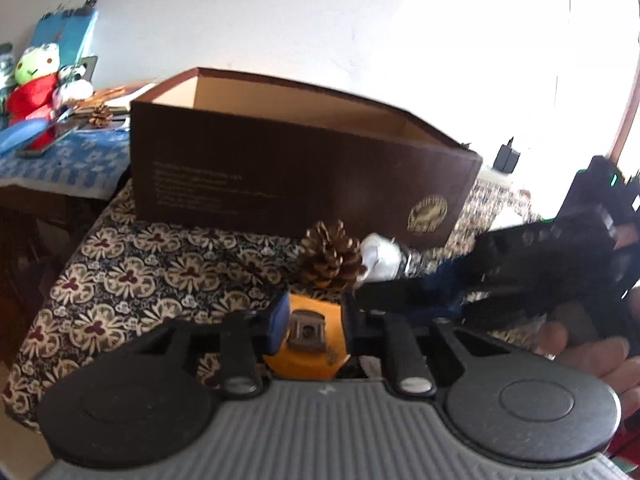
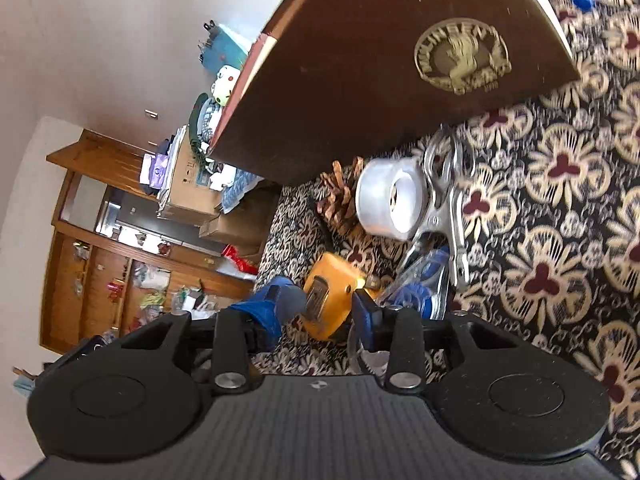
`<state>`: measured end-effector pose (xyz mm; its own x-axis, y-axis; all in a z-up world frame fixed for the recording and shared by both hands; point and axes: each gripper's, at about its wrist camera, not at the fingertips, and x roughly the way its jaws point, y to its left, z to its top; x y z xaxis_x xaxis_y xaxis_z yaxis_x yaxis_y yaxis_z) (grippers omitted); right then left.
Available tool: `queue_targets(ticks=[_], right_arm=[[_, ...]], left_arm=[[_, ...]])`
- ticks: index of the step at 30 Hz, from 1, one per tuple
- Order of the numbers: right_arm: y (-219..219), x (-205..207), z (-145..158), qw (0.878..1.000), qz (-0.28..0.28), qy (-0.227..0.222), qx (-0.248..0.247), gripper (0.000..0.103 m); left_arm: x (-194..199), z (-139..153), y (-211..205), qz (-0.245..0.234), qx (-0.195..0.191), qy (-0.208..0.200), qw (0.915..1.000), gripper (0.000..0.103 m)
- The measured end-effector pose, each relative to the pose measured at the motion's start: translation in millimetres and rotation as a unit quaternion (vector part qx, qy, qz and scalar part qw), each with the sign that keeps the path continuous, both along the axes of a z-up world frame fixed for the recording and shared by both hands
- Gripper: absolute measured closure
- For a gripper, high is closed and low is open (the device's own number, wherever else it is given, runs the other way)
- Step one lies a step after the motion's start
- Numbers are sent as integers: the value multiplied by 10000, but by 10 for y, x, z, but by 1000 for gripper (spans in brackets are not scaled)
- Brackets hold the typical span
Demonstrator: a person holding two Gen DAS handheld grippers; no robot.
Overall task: Organize rigid objects
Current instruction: 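Close the left gripper on the orange tape measure and lift it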
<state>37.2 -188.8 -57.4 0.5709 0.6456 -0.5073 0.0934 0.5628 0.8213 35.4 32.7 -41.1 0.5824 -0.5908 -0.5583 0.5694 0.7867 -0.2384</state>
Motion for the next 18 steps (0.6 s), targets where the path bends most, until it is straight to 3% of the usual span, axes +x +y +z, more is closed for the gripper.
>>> queue_targets(ticks=[3,4,5,6,10,15,18], right_arm=[[-41,-55,26,9999,-42,-93,-119,81],[-44,-65,24,9998,-34,-101,-144,81],[-40,-58,24,9998,-19,-109,-147,81],[-42,-59,25,9999,17,-98,-135,80],[0,-23,55,9994,92,-120,-298,79],[128,4,159,9932,228,-420,-1061,80],[176,19,183,9881,457,-571,-1353,80]], left_arm=[[-85,-26,85,-8,50,-162,9999,83],[-131,-6,141,38,60,-284,9996,78],[-166,14,183,91,85,-387,9992,55],[-197,29,218,173,119,-480,9986,49],[-157,1,174,122,404,-447,9981,49],[-182,-61,49,-234,596,-387,9972,45],[-164,-166,-21,-147,902,-349,9952,43]])
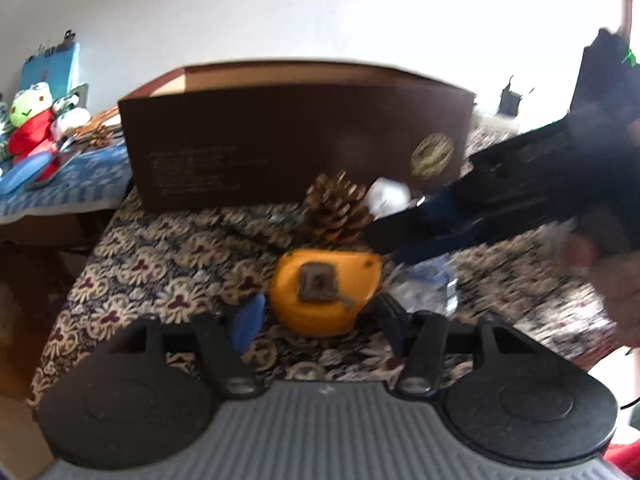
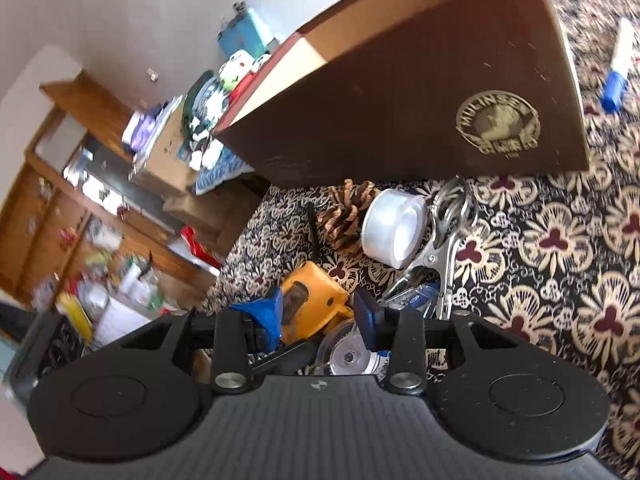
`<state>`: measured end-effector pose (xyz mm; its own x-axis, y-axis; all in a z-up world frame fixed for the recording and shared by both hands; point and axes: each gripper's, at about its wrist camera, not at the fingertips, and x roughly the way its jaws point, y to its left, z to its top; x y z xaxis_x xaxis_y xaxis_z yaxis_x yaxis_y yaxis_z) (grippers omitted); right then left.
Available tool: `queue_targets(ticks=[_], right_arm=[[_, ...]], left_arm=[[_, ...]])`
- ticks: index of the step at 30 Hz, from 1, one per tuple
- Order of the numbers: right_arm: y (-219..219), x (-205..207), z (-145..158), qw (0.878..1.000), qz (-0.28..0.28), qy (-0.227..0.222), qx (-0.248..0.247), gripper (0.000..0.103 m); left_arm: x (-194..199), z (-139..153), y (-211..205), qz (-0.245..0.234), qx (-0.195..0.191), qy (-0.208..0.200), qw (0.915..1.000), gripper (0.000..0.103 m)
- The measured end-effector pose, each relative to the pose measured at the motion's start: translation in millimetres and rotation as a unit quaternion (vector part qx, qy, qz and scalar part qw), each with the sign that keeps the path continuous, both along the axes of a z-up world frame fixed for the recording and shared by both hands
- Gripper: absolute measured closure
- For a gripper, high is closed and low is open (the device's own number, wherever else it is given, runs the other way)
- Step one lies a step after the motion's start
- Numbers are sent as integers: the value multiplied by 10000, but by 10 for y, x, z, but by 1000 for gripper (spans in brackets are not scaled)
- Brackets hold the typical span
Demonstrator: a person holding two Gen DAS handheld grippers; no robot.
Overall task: Organize rigid objects
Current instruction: 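Close the left gripper on the orange tape measure and lift it, then carry the tape measure into the brown box and open the left gripper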
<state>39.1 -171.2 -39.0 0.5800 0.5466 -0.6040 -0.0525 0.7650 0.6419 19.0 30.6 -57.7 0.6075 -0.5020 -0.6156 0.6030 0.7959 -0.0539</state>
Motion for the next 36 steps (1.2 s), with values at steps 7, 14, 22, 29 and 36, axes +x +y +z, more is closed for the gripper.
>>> queue_targets(ticks=[7,14,22,29,36], right_arm=[[265,136,-3,9917,574,-410,-1072,79],[356,242,-79,9903,559,-589,-1126,79],[265,-25,163,9895,391,-1040,-921,79],[198,-109,801,9754,148,-1884,-1139,79],[51,357,1299,9586,-96,-2366,-1579,79]], left_arm=[[10,-43,-32,141,28,-121,9998,51],[70,-49,-81,360,31,-254,9990,51],[-168,228,-123,232,41,-776,9967,51],[-236,820,-212,19,-167,-1567,9875,52],[265,1347,-492,-267,-159,-2082,9776,52]])
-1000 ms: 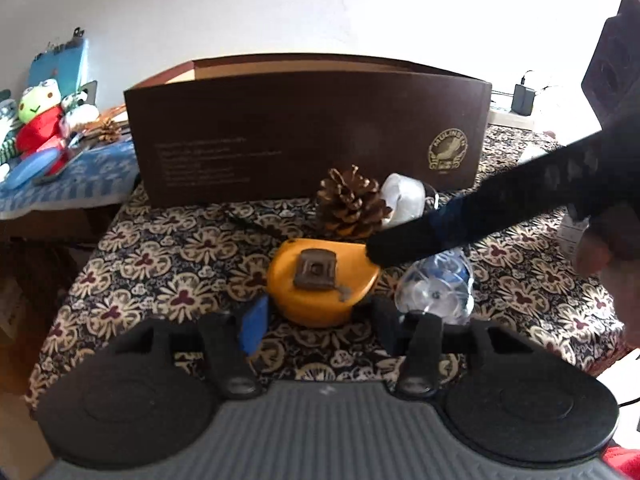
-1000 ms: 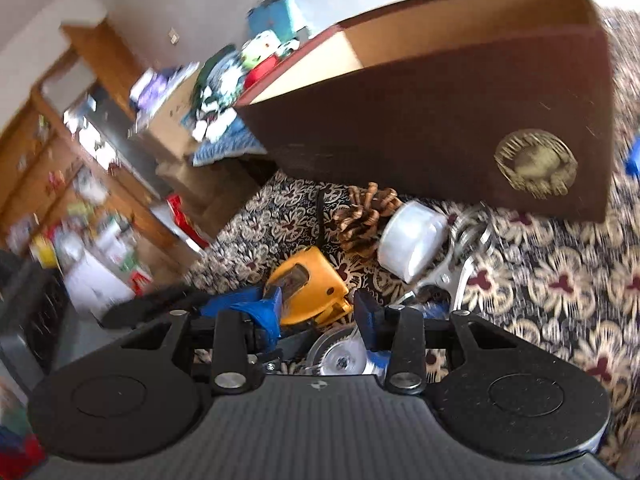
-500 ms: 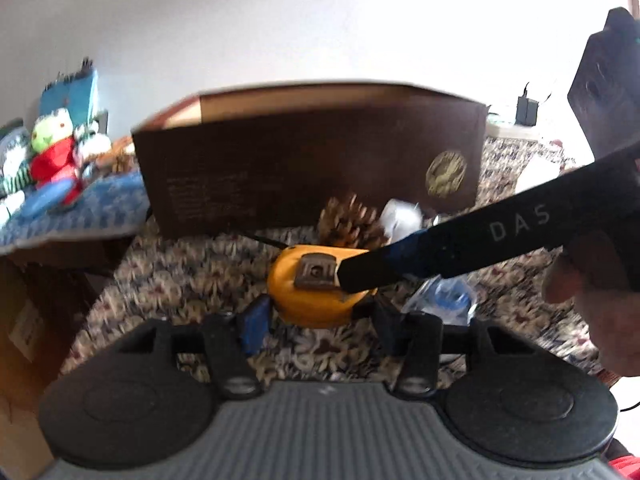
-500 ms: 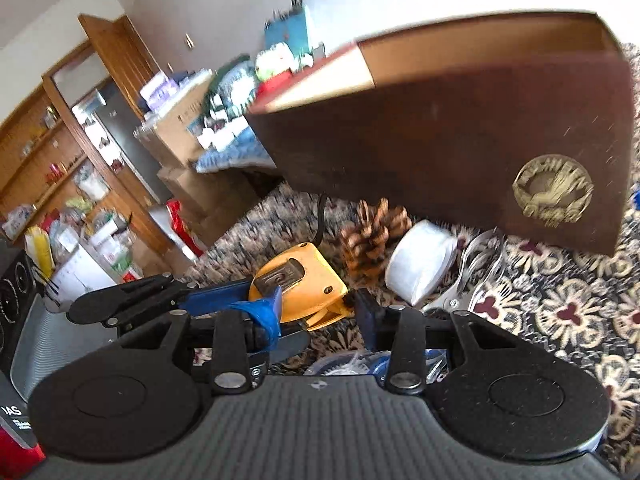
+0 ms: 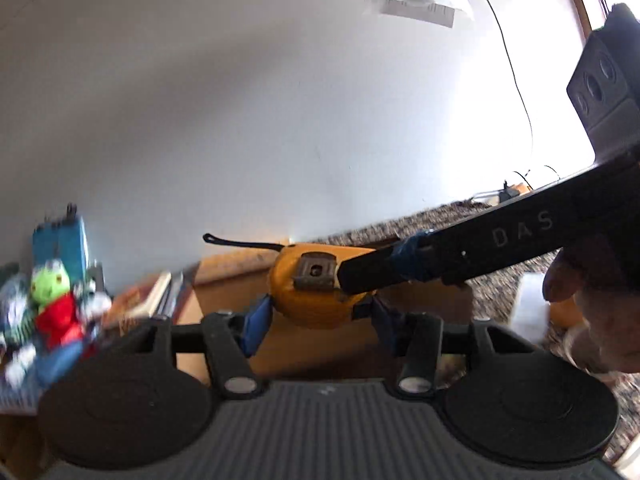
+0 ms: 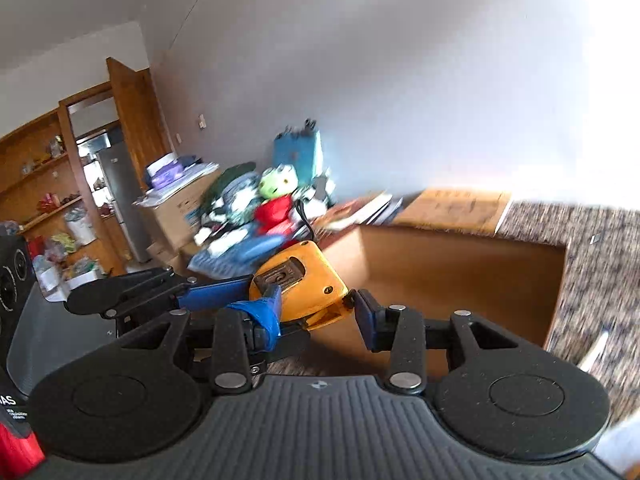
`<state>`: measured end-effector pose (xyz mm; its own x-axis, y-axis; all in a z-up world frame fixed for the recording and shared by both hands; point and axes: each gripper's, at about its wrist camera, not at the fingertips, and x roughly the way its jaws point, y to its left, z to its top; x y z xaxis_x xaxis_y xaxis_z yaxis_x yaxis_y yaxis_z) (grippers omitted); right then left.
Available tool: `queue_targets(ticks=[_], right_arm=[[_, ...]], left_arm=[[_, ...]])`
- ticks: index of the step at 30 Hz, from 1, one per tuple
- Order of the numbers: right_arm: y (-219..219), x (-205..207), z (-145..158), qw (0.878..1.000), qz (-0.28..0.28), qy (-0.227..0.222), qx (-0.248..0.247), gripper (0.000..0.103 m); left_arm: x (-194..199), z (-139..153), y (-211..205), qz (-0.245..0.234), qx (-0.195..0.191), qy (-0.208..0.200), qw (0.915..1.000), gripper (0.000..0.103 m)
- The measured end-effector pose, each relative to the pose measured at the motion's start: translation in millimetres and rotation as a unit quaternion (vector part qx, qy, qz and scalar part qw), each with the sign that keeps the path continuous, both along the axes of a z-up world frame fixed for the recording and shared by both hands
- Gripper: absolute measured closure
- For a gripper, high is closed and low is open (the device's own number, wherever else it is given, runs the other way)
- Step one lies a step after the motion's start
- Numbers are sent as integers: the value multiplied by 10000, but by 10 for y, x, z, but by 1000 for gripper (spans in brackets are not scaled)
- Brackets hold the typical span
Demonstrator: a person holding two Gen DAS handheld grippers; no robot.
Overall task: Organize rigid objects
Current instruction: 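Carry the tape measure into the brown box and open the left gripper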
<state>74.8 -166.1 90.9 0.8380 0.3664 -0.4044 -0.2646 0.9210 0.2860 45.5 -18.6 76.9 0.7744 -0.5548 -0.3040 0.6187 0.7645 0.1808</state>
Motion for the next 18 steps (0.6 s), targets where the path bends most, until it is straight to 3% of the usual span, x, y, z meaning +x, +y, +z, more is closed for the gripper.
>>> queue_targets(ticks=[2,5,10,13,18], right_arm=[[-47,254,56,9999,-97,36,-103,79],[-139,604,9,9990,-253,219,-280,79],[-245,1252,-293,9943,-308,871,-536,79],[-295,1599,-524,9903,-272,1287,-449,80],[-345,2012,-803,9817,-179,1892,-106,80]], left_arm=[[244,86,-90,-32,27,51,10000,52],[684,132,-197,-79,-25,439,9990,52],[1409,-92,-417,70,349,1042,9939,52],[1744,-278,-491,227,629,1302,9892,52],[2141,-505,-410,453,759,1798,9797,52]])
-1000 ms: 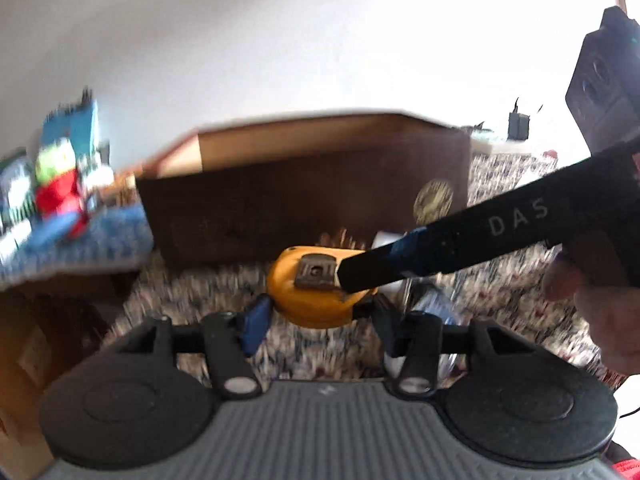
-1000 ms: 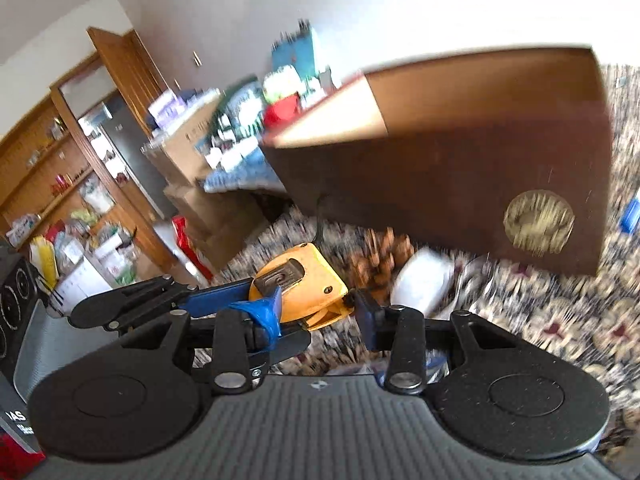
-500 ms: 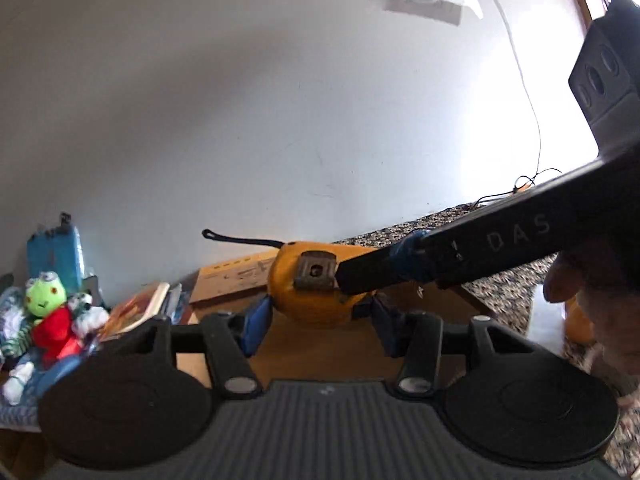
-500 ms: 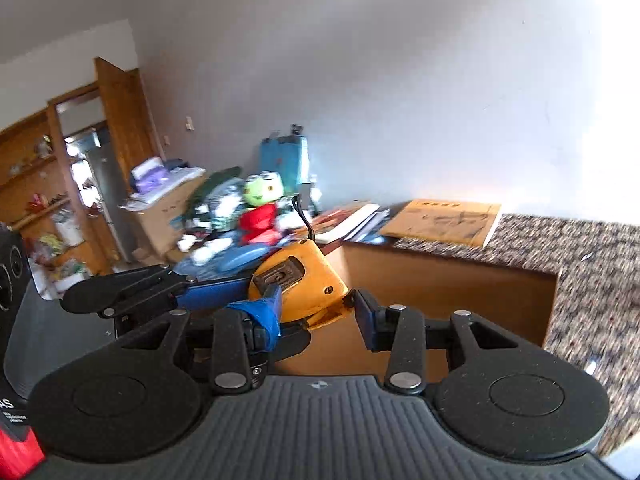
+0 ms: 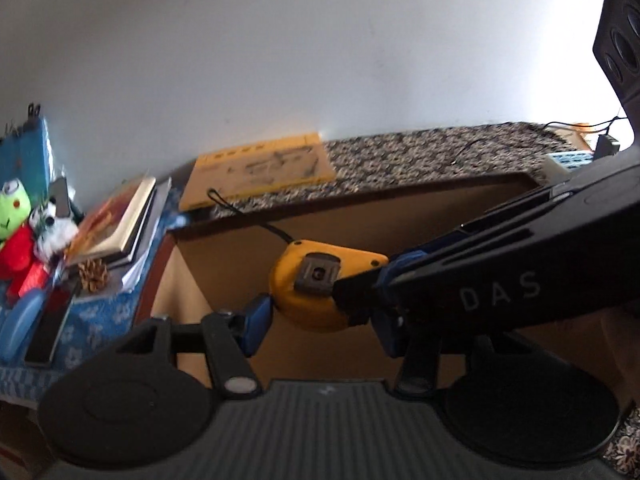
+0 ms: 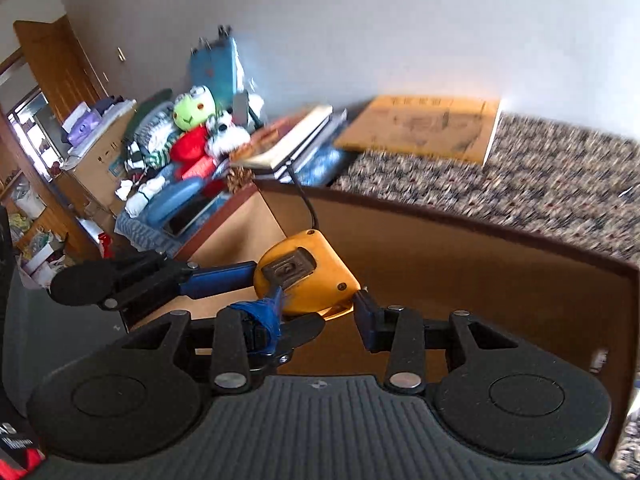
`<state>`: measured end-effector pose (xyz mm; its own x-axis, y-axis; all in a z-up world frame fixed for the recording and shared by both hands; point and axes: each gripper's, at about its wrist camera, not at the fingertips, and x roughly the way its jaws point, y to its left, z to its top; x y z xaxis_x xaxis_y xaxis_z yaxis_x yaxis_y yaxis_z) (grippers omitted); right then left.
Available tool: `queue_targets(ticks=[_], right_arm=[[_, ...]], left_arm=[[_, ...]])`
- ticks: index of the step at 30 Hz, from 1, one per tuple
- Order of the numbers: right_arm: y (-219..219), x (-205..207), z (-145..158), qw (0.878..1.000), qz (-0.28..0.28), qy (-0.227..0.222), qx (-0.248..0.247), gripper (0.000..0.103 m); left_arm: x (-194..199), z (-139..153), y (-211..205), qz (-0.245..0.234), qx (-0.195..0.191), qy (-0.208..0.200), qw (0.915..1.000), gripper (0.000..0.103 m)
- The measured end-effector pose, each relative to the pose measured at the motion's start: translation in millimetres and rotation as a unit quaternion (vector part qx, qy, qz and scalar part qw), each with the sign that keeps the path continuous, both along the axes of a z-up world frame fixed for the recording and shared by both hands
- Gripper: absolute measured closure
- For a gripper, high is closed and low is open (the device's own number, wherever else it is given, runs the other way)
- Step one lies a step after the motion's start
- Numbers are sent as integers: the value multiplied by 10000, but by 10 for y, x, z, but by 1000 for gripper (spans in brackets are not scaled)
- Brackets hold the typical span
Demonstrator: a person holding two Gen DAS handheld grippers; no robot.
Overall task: Organize rigid objects
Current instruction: 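Carry the tape measure into the brown box and open the left gripper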
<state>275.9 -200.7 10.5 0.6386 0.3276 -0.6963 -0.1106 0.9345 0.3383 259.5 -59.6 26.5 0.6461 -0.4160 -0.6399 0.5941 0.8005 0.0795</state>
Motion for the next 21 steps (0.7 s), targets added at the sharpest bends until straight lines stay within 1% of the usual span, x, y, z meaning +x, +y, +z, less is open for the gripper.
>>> queue_targets(ticks=[2,3,4,6,9,12,16,19,21], right_arm=[[27,70,-54,10000,17,36,4,80],[43,74,-76,10000,9,-5,-25,80],[37,49,-88,10000,26,-11,-39,80],[-7,55,-141,9997,34,169,159,79],[-77,58,-159,9990,102,253,349,79],[-136,37,-139,9990,158,276,312,79],[-220,-40,-104,9996,150,236,68,79],[-293,-88,-76,9996,68,248,139,79],[-306,-138,-47,9997,29,189,126,79]], left_arm=[[17,34,-8,57,52,82,9999,52],[40,44,-6,47,71,103,9999,54],[33,48,-22,9,124,111,9999,54],[-21,39,-69,-63,241,70,9997,55],[-89,38,-127,-116,359,-53,9993,55],[-157,57,-171,-172,367,-21,9992,55],[-264,76,-248,-258,408,-77,9988,55],[-310,62,-289,-247,473,-153,9985,53],[-295,67,-280,-157,479,-126,9986,50]])
